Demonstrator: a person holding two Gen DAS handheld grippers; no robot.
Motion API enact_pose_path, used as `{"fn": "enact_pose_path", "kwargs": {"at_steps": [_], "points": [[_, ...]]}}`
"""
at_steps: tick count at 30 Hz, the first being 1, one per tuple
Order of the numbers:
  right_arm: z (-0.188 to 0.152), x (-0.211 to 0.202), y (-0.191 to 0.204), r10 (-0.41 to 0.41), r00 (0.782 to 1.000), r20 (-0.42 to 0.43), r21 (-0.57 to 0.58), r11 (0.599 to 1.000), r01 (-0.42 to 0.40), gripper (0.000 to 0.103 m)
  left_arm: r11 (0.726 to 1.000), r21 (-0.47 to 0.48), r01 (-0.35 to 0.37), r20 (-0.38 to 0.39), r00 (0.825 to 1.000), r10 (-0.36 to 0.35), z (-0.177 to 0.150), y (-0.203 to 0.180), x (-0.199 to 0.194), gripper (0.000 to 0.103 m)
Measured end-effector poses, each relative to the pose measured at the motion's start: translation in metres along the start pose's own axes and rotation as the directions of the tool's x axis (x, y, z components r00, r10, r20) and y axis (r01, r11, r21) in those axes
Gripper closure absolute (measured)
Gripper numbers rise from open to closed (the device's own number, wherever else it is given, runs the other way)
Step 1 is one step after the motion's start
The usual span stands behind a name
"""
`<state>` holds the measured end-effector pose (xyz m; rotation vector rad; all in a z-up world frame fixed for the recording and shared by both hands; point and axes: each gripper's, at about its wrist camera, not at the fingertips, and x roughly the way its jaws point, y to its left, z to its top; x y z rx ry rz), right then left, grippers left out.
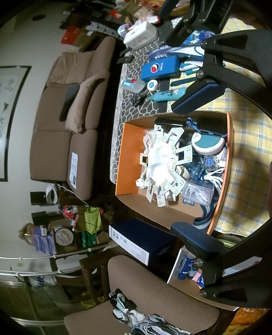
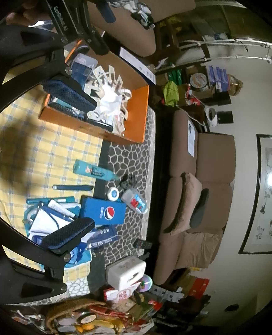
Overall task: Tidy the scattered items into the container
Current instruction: 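Reach the right gripper to the blue Vinda wipe pack and grasp it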
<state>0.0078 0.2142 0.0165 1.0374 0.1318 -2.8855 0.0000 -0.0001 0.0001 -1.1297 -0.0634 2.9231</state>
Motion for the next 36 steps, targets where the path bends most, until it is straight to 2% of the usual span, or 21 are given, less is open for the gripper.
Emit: {"fn": "enact_pose_path", "kwargs": {"at_steps": [4, 8, 15, 20, 22, 27, 29, 33, 36], "points": [[0.001, -0.003, -0.018, -0.018, 1.0, 0.007, 0.038, 0.999, 0.017, 0.001, 1.0, -0.001, -0.001, 0.003, 1.0, 0.001, 0.0, 0.0, 0.0, 0.001], [0.003, -0.007, -0.05, -0.016, 1.0, 0.012, 0.124, 0.992, 0.015, 0.001, 1.0, -0.003, -0.001, 0.003, 1.0, 0.001, 0.0, -0.001, -0.002, 0.001], [0.0, -0.009, -0.109, -0.098, 0.995, -0.013, 0.224, 0.97, 0.098, 0.001, 1.0, -0.003, 0.001, 0.003, 1.0, -0.001, 0.001, 0.002, -0.002, 0.001], [-0.01, 0.007, -0.139, -0.141, 0.985, -0.097, 0.233, 0.959, 0.16, 0.001, 1.0, -0.01, 0.015, 0.009, 1.0, -0.015, 0.001, 0.004, -0.005, 0.001], [-0.02, 0.022, -0.153, -0.149, 0.975, -0.163, 0.243, 0.952, 0.186, 0.001, 1.0, -0.009, 0.02, 0.011, 1.0, -0.02, 0.001, 0.004, -0.006, 0.001], [-0.048, 0.051, -0.198, -0.109, 0.958, -0.265, 0.337, 0.921, 0.198, 0.001, 0.999, -0.007, 0.036, 0.006, 0.999, -0.036, 0.001, 0.002, -0.005, 0.001], [-0.059, 0.066, -0.214, -0.115, 0.945, -0.307, 0.35, 0.909, 0.224, 0.001, 0.999, 0.0, 0.038, 0.006, 0.999, -0.038, -0.001, 0.0, -0.004, 0.001], [-0.083, 0.105, -0.236, -0.149, 0.883, -0.446, 0.315, 0.897, 0.311, 0.001, 0.999, 0.012, 0.041, 0.003, 0.999, -0.041, -0.003, -0.004, -0.002, 0.001], [-0.099, 0.124, -0.244, -0.133, 0.857, -0.499, 0.315, 0.893, 0.322, 0.001, 0.999, 0.011, 0.045, -0.001, 0.999, -0.045, -0.002, -0.005, -0.001, 0.001]]}}
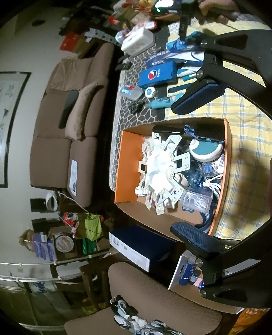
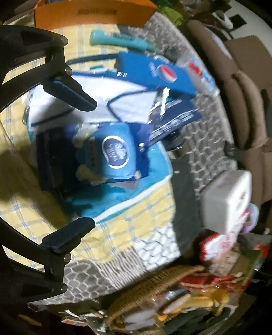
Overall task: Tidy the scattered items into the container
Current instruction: 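Reach the right gripper to the blue Vinda wipe pack and grasp it, then lift the Vinda pack with the right gripper while the left gripper grasps the white face mask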
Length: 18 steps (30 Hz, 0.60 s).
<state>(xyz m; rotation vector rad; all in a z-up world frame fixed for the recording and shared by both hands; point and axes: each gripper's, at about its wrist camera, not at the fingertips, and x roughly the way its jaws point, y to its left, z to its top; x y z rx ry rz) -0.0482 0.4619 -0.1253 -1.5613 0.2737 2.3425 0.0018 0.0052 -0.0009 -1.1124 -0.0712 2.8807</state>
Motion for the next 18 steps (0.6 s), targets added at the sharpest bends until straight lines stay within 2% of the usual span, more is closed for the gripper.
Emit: {"fn": "enact_pose_path", "kwargs": {"at_steps": [4, 8, 11, 13, 15, 16, 18], "points": [[-0.002, 0.026, -0.005, 0.066, 0.996, -0.058, 0.027, 0.998, -0.065, 0.001, 1.0, 0.001, 0.006, -0.007, 1.0, -0.006, -0.001, -0.002, 0.002, 0.001], [-0.005, 0.037, -0.004, 0.063, 0.993, -0.097, 0.025, 0.998, -0.061, 0.006, 1.0, 0.007, 0.005, -0.007, 1.0, -0.005, -0.002, -0.003, 0.003, 0.001], [-0.007, 0.037, -0.002, 0.058, 0.994, -0.093, 0.003, 0.998, -0.058, 0.007, 1.0, 0.007, 0.008, -0.009, 1.0, -0.008, -0.002, -0.004, 0.004, 0.001], [-0.01, 0.036, 0.003, 0.037, 0.995, -0.092, -0.036, 0.999, -0.041, 0.011, 1.0, 0.006, 0.013, -0.012, 1.0, -0.013, -0.002, -0.006, 0.004, 0.001], [-0.013, 0.038, 0.009, 0.014, 0.996, -0.092, -0.08, 0.997, -0.021, 0.024, 1.0, 0.01, 0.02, -0.011, 1.0, -0.02, -0.002, -0.007, 0.004, 0.001], [-0.015, 0.037, 0.012, 0.011, 0.996, -0.088, -0.097, 0.995, -0.019, 0.024, 1.0, 0.012, 0.022, -0.011, 1.0, -0.022, -0.002, -0.008, 0.004, 0.001], [-0.019, 0.033, 0.017, 0.009, 0.997, -0.072, -0.121, 0.993, -0.017, 0.031, 0.999, 0.019, 0.025, -0.009, 1.0, -0.025, -0.003, -0.01, 0.003, 0.001]]}}
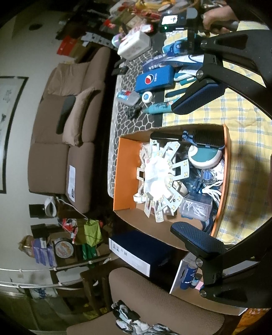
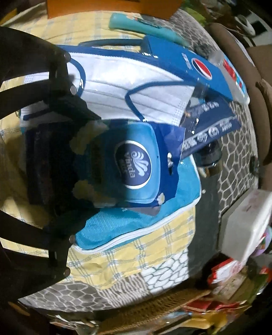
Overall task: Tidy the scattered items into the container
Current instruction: 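Lift the Vinda pack with the right gripper while the left gripper grasps the white face mask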
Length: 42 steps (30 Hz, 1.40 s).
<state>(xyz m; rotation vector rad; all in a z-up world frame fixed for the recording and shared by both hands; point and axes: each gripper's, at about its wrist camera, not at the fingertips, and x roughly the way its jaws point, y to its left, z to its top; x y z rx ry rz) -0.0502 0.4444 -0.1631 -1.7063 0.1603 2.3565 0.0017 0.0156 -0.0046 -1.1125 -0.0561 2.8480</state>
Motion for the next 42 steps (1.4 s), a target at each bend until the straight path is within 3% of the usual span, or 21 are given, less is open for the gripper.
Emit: {"fn": "enact_pose_path", "kwargs": {"at_steps": [3, 7, 10, 13, 17, 19, 21, 26, 30, 31, 32, 34, 35, 38, 40, 42], "points": [[-0.005, -0.007, 0.008, 0.09, 0.996, -0.03, -0.009, 0.996, -0.09, 0.036, 1.0, 0.004, 0.005, 0.002, 1.0, -0.005, 0.0, -0.004, 0.0, 0.001], [-0.017, -0.027, 0.019, 0.252, 0.964, -0.082, 0.01, 0.968, -0.252, 0.036, 1.0, -0.005, 0.017, 0.003, 1.0, -0.017, 0.001, -0.006, 0.0, 0.001], [-0.022, -0.064, 0.02, 0.303, 0.952, -0.038, 0.028, 0.953, -0.302, 0.036, 1.0, -0.009, 0.025, 0.003, 1.0, -0.025, 0.002, -0.007, -0.001, 0.001], [-0.021, -0.107, 0.013, 0.326, 0.943, 0.068, 0.021, 0.944, -0.328, 0.036, 0.999, -0.008, 0.037, 0.004, 0.999, -0.037, 0.002, -0.01, -0.003, 0.001], [-0.014, -0.149, -0.001, 0.282, 0.939, 0.197, 0.04, 0.955, -0.295, 0.036, 0.998, -0.002, 0.062, 0.004, 0.998, -0.062, 0.0, -0.019, -0.006, 0.001], [-0.012, -0.153, -0.01, 0.238, 0.946, 0.218, 0.066, 0.964, -0.258, 0.036, 0.992, -0.009, 0.129, -0.048, 0.99, -0.129, 0.0, -0.03, -0.006, 0.001], [-0.007, -0.152, -0.022, 0.198, 0.955, 0.221, 0.118, 0.967, -0.228, 0.036, 0.97, -0.037, 0.24, -0.095, 0.966, -0.242, -0.002, -0.043, -0.008, 0.001], [-0.006, -0.142, -0.052, 0.216, 0.956, 0.199, 0.218, 0.941, -0.258, 0.036, 0.923, -0.087, 0.374, -0.156, 0.91, -0.383, -0.011, -0.084, -0.001, 0.001], [-0.008, -0.147, -0.057, 0.212, 0.956, 0.204, 0.218, 0.942, -0.256, 0.036, 0.905, -0.125, 0.407, -0.28, 0.86, -0.426, -0.035, -0.127, 0.036, 0.001], [-0.008, -0.148, -0.058, 0.22, 0.953, 0.206, 0.22, 0.939, -0.264, 0.036, 0.899, -0.163, 0.406, -0.319, 0.841, -0.437, -0.044, -0.138, 0.05, 0.002], [-0.008, -0.148, -0.059, 0.228, 0.951, 0.208, 0.222, 0.936, -0.273, 0.036, 0.888, -0.204, 0.413, -0.364, 0.81, -0.46, -0.053, -0.151, 0.068, 0.005], [-0.009, -0.147, -0.059, 0.245, 0.947, 0.206, 0.222, 0.931, -0.289, 0.036, 0.882, -0.24, 0.405, -0.413, 0.78, -0.471, -0.07, -0.172, 0.095, 0.01], [-0.009, -0.146, -0.059, 0.251, 0.946, 0.204, 0.221, 0.93, -0.294, 0.036, 0.889, -0.229, 0.395, -0.423, 0.783, -0.457, -0.073, -0.181, 0.101, 0.012], [-0.01, -0.143, -0.056, 0.259, 0.947, 0.19, 0.209, 0.932, -0.297, 0.036, 0.922, -0.105, 0.373, -0.407, 0.83, -0.382, -0.083, -0.211, 0.117, 0.011], [-0.009, -0.141, -0.054, 0.265, 0.947, 0.18, 0.196, 0.934, -0.299, 0.036, 0.944, 0.003, 0.33, -0.357, 0.882, -0.307, -0.088, -0.224, 0.121, 0.009], [-0.01, -0.139, -0.054, 0.266, 0.948, 0.173, 0.19, 0.936, -0.298, 0.036, 0.966, 0.076, 0.249, -0.33, 0.92, -0.211, -0.096, -0.233, 0.128, 0.003]]}}
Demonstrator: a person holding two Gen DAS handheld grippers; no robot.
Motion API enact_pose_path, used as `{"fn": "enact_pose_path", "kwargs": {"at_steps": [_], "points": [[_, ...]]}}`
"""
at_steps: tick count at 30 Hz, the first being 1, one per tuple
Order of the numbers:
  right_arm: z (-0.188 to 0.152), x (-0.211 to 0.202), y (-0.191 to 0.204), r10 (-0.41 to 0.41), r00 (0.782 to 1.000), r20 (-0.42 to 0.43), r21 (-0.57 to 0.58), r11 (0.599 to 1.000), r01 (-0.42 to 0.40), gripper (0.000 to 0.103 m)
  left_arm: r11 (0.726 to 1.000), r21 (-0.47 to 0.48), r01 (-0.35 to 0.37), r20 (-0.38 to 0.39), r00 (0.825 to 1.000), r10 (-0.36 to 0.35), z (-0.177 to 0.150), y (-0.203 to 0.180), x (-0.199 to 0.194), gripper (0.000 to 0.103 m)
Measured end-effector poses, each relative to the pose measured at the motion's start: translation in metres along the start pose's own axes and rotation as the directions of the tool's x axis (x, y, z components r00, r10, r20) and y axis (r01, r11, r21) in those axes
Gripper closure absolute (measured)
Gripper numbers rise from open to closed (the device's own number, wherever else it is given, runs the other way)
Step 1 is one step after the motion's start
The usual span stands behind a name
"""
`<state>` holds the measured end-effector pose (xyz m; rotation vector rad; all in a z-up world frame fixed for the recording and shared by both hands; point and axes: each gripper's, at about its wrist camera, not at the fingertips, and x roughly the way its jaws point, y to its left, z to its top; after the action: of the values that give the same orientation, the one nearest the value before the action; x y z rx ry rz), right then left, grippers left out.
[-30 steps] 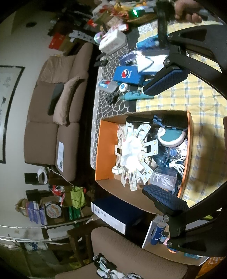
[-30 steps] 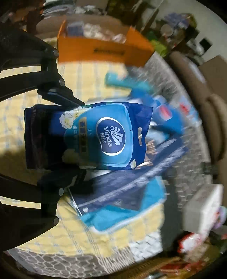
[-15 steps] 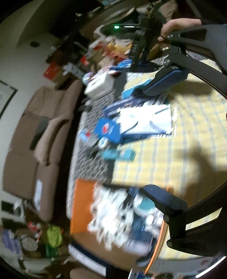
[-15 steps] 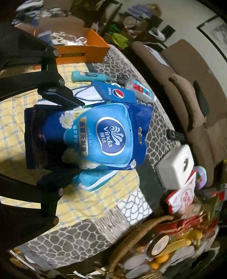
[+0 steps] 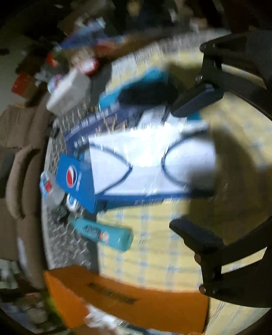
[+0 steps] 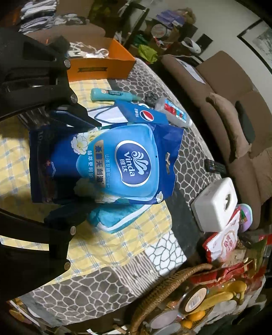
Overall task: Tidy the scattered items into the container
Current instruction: 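Lift the Vinda pack with the right gripper while the left gripper grasps the white face mask, then carry the Vinda pack and the face mask over the orange box with both grippers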
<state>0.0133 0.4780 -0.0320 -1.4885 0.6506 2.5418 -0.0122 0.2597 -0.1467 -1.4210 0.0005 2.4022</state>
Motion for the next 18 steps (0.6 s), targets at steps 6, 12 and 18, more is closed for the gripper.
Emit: {"fn": "enact_pose_path", "kwargs": {"at_steps": [6, 12, 18], "points": [[0.001, 0.002, -0.008, -0.002, 1.0, -0.01, 0.01, 1.0, 0.002, 0.036, 0.987, -0.067, 0.144, -0.084, 0.985, -0.149, -0.01, 0.006, 0.026, 0.032], [0.001, -0.002, -0.011, -0.004, 1.0, -0.007, 0.002, 1.0, 0.004, 0.036, 0.972, -0.086, 0.22, -0.078, 0.971, -0.226, -0.01, 0.013, 0.019, 0.093], [0.003, -0.008, -0.011, 0.013, 1.0, 0.009, 0.008, 1.0, -0.013, 0.036, 0.959, -0.081, 0.271, 0.008, 0.962, -0.271, 0.007, 0.021, -0.034, 0.099]]}}
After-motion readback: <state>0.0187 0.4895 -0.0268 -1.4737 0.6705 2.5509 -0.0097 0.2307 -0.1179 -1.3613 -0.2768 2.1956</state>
